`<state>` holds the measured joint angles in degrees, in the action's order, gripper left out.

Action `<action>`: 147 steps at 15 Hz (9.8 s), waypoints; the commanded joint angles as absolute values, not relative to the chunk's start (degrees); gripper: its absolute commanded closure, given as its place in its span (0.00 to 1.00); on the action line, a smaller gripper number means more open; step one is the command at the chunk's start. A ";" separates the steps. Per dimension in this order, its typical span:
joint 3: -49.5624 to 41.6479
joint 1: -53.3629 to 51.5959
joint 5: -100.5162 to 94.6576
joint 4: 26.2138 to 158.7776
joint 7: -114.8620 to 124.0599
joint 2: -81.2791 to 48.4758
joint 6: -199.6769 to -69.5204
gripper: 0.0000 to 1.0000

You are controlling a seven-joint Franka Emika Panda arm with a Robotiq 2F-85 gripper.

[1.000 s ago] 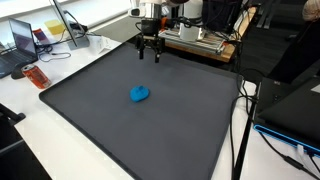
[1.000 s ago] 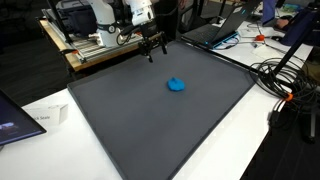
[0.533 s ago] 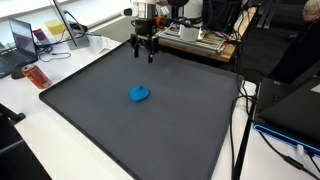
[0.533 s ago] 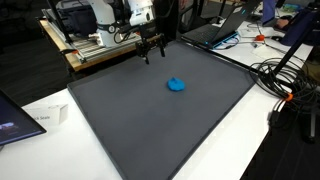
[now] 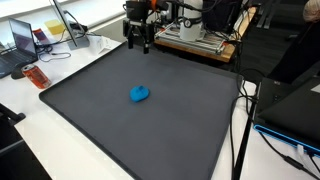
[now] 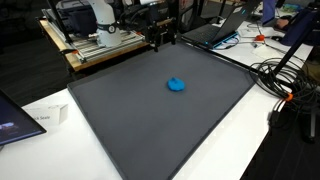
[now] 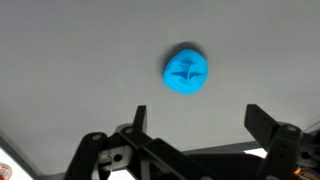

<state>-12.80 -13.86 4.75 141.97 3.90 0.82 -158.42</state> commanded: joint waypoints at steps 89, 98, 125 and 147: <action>-7.25 -10.25 -0.35 117.53 35.17 -24.23 -144.26 0.00; -5.96 -10.07 -4.09 118.37 29.36 -15.40 -136.14 0.00; -0.06 -17.88 -17.80 81.89 65.85 -33.63 -94.57 0.00; -1.90 -22.24 -17.53 58.25 81.05 -51.63 -81.33 0.00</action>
